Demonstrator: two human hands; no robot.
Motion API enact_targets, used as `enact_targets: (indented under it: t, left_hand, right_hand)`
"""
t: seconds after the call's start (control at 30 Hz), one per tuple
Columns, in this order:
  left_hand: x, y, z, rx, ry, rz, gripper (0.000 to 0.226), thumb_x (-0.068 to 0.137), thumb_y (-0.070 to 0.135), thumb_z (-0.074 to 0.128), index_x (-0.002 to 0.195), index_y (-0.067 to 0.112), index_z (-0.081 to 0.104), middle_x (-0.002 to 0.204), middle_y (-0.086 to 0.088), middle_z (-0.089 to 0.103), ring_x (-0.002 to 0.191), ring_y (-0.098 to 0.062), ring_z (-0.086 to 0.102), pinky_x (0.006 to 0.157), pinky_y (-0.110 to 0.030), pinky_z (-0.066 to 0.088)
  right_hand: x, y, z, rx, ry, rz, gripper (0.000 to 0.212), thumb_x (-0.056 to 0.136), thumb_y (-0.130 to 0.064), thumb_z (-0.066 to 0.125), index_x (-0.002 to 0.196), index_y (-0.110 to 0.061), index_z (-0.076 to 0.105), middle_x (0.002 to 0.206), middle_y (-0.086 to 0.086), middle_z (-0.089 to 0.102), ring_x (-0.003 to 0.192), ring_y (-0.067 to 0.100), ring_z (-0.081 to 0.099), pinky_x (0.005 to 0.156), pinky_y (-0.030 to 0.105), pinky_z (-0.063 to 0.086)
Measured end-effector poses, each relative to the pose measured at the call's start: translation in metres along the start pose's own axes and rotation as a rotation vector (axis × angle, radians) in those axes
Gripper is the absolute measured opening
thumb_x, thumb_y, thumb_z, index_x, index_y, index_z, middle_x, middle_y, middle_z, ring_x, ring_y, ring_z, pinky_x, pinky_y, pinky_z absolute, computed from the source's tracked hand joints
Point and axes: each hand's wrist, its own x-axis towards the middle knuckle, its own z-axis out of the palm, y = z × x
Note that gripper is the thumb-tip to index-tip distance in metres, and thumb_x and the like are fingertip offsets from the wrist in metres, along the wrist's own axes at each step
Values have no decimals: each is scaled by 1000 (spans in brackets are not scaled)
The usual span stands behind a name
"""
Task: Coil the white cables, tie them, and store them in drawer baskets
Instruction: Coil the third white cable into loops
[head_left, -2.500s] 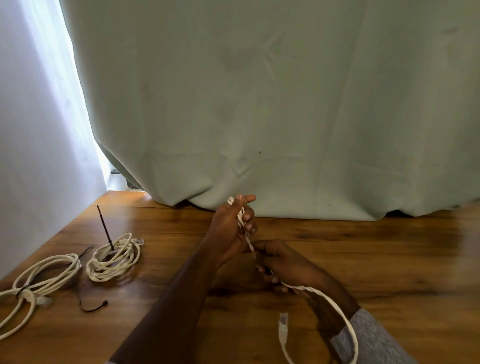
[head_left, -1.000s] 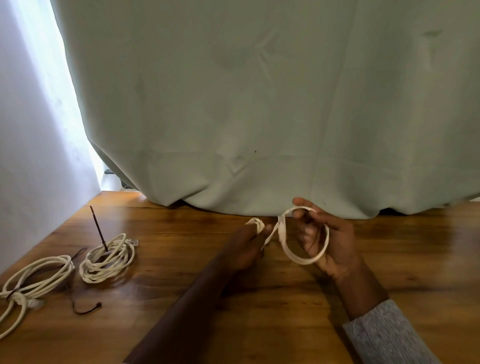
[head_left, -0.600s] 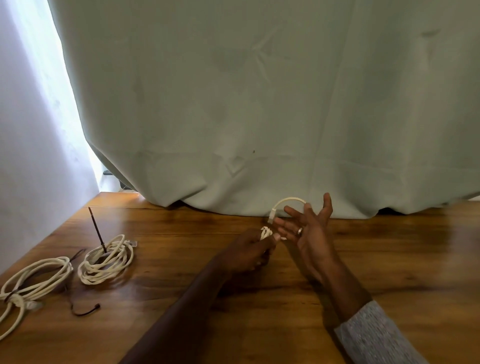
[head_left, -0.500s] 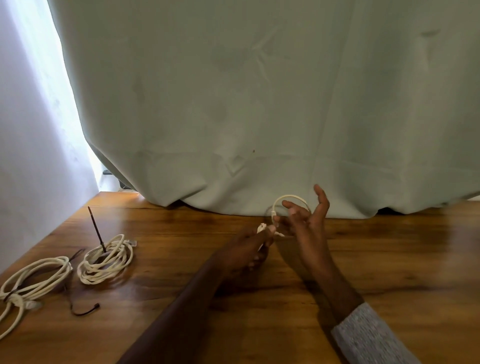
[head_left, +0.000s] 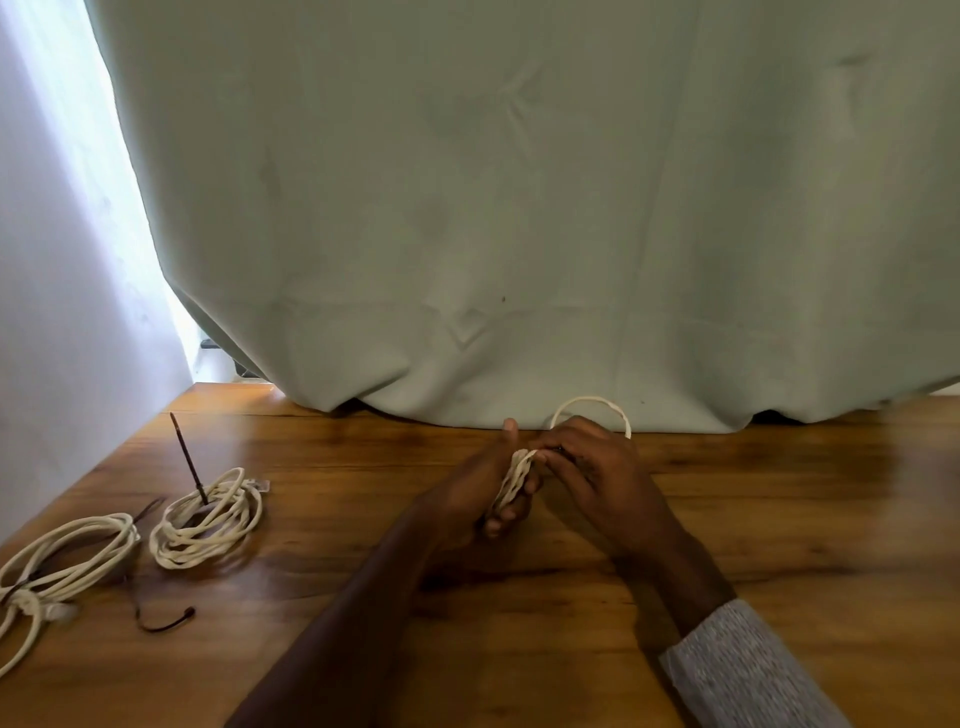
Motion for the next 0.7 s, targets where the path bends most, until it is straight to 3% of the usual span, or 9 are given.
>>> enact_targets:
  t: [0.13, 0.4, 0.7]
  left_hand:
    - [-1, 2, 6, 10, -26, -3, 74, 96, 71, 14, 76, 15, 57, 52, -4, 43, 41, -14, 31, 43, -27, 22]
    - [-7, 10, -1, -370, -462, 19, 56, 102, 58, 25, 78, 14, 50, 46, 7, 35, 35, -6, 29, 41, -25, 18]
    - [-7, 3, -17, -443, -457, -37, 54, 104, 54, 25, 78, 14, 50, 46, 8, 38, 35, -6, 32, 39, -22, 25]
  right_hand:
    - [1, 4, 4, -27, 28, -43, 14, 99, -17, 58, 106, -17, 71, 99, -8, 66, 91, 10, 62, 76, 43, 52]
    - [-1, 5, 0, 82, 75, 28, 23, 102, -21, 53, 111, -14, 72, 106, -5, 73, 99, 8, 66, 86, 34, 54]
    - [-1, 14, 3, -91, 139, 63, 26, 101, -33, 48, 103, -20, 70, 93, -16, 62, 87, 1, 56, 75, 32, 48]
